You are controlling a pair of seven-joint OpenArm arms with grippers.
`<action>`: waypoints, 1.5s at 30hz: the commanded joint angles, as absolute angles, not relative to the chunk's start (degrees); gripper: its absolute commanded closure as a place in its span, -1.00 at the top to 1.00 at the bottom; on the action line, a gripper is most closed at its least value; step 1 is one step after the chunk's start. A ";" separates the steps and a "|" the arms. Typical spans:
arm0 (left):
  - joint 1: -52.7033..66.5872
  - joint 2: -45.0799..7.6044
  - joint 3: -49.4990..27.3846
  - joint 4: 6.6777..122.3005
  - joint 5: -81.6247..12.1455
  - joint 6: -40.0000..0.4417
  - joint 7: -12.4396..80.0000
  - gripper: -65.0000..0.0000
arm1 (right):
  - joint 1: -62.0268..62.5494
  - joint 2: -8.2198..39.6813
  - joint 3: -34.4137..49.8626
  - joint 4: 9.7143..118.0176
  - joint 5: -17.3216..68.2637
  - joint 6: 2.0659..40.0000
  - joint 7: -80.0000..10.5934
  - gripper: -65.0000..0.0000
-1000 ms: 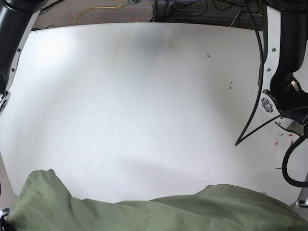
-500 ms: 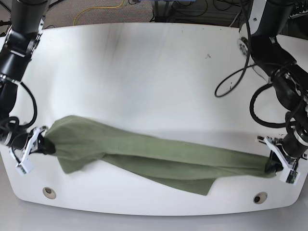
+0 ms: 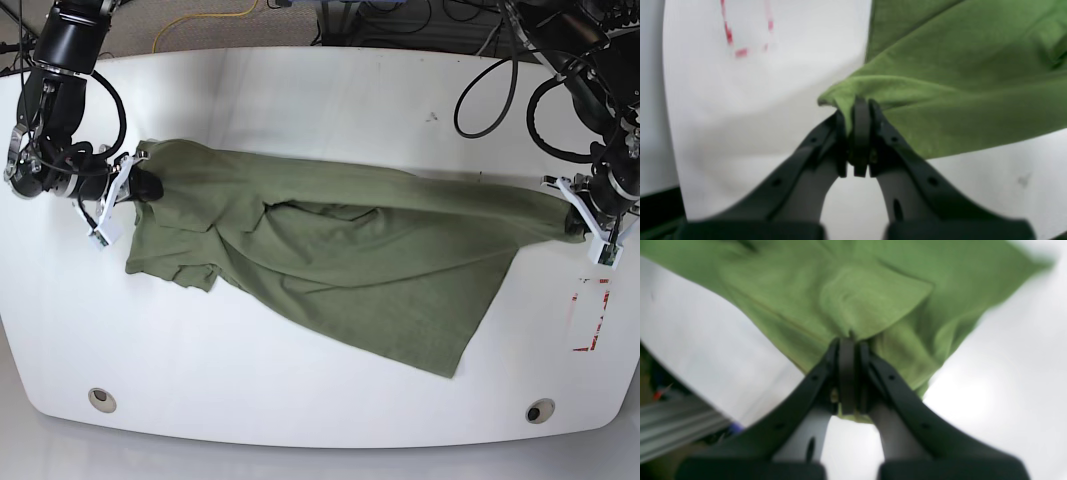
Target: Fold the T-shirt properly
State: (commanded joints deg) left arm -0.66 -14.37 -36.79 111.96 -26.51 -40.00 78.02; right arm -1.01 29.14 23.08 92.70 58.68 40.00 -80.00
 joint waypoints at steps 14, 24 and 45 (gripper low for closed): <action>7.34 -16.31 -39.69 111.78 -26.33 -40.00 74.07 -1.00 | -11.56 23.96 23.16 104.31 59.03 40.00 -80.00 0.32; 10.33 -16.31 -39.60 111.78 -26.51 -40.00 71.60 -1.00 | -15.25 18.42 24.22 109.41 58.77 40.00 -80.00 0.39; 10.59 -16.31 -39.52 111.78 -26.59 -40.00 71.60 -1.00 | -17.01 13.41 23.78 109.32 58.59 40.00 -80.00 0.37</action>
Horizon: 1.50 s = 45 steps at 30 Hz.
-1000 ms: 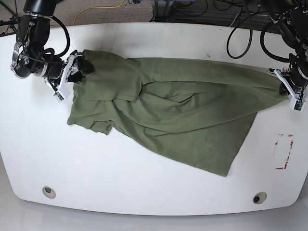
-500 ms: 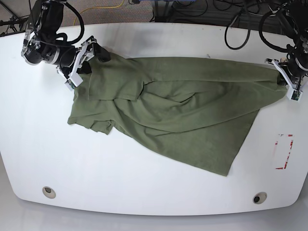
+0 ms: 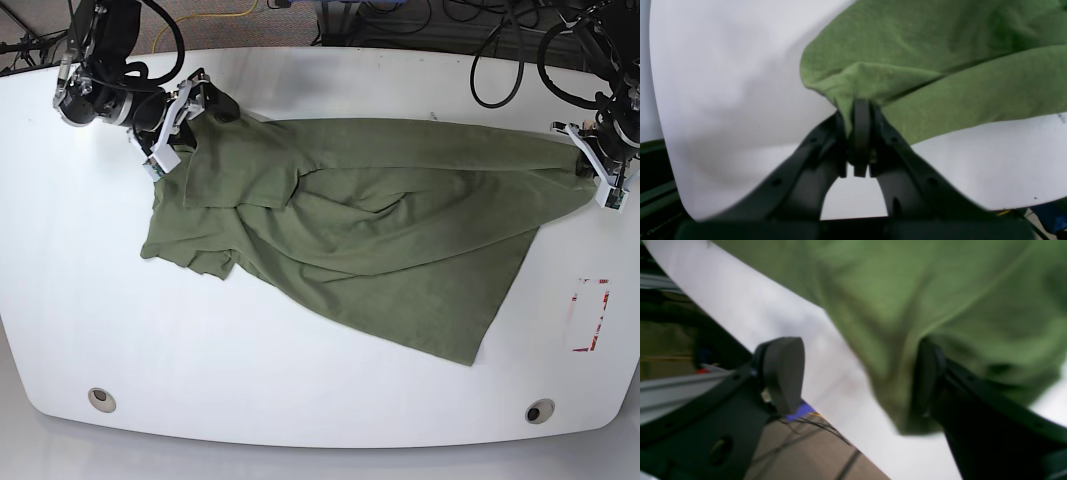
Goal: Fold the T-shirt properly
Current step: 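Pull the held shirt edge with the right gripper away from the left gripper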
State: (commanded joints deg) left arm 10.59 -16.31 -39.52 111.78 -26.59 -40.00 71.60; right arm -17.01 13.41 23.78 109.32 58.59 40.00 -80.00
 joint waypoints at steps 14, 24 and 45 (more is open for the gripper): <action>10.77 -16.31 -39.52 111.87 -26.59 -40.00 71.60 -1.00 | -13.93 12.18 23.78 105.19 51.82 40.00 -79.08 0.37; 10.59 -16.31 -39.52 111.87 -26.59 -40.00 71.60 -1.00 | -13.76 12.18 23.78 104.75 51.21 40.00 -77.67 -0.25; 6.02 -16.13 -33.27 111.96 -26.24 -40.00 71.60 -1.00 | -15.69 11.30 29.05 111.60 51.82 40.00 -80.00 -1.00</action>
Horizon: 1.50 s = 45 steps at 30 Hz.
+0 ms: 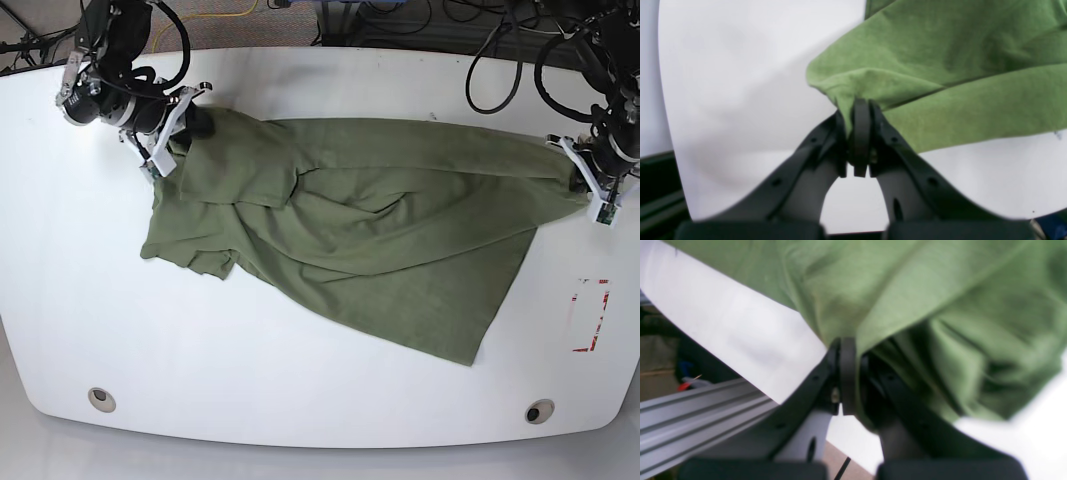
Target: Fold the T-shirt properly
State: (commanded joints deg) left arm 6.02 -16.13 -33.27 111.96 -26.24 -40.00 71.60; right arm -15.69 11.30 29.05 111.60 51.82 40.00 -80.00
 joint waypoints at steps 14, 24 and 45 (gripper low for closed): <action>-9.36 -11.12 -29.58 111.87 -26.24 -40.00 71.52 -1.00 | -1.80 21.14 33.54 103.16 58.68 40.00 -80.00 -1.00; -21.32 -8.75 -25.10 111.52 -26.15 -40.00 71.52 -1.00 | 15.52 28.53 30.20 88.31 58.68 40.00 -80.00 -1.00; -53.49 -10.86 -21.49 111.16 -17.63 -40.00 73.36 -1.00 | 61.14 36.70 5.49 70.55 58.59 40.00 -80.00 -1.00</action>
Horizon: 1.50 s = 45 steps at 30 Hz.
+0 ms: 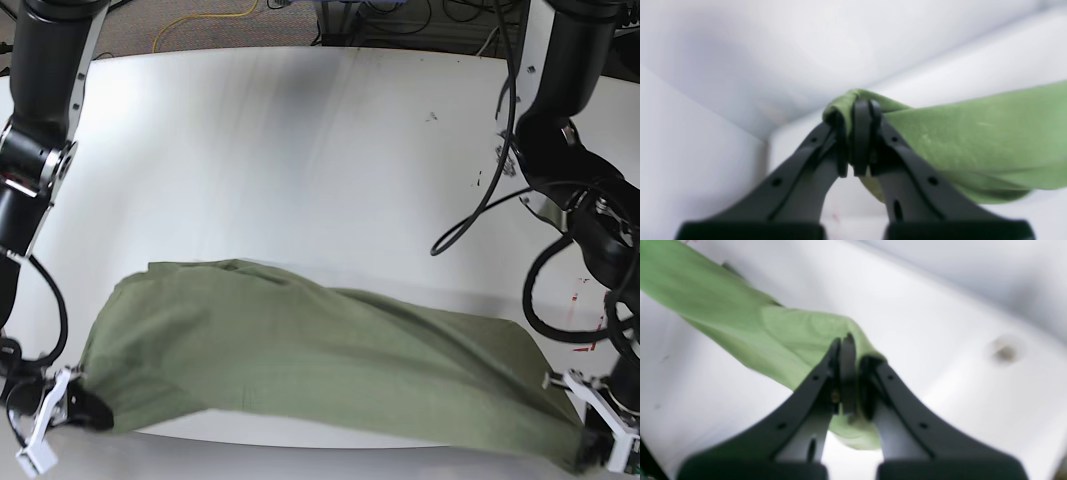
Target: Fold the T-shirt properly
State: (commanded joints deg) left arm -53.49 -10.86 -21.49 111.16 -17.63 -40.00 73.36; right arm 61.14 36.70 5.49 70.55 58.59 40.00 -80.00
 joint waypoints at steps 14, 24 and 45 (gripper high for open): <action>-63.34 -13.49 -20.97 104.66 -17.98 -40.00 73.54 -1.00 | 79.87 39.08 -8.48 68.70 59.03 40.00 -80.00 -1.00; -43.03 -8.48 -20.70 110.90 -18.07 -40.00 73.45 -1.00 | 62.64 43.82 -8.31 68.79 67.82 40.00 -80.00 -1.00; -3.65 -8.57 -27.47 113.36 -24.92 -40.00 73.19 -1.00 | 10.86 39.52 15.78 76.62 78.55 40.00 -80.00 -1.00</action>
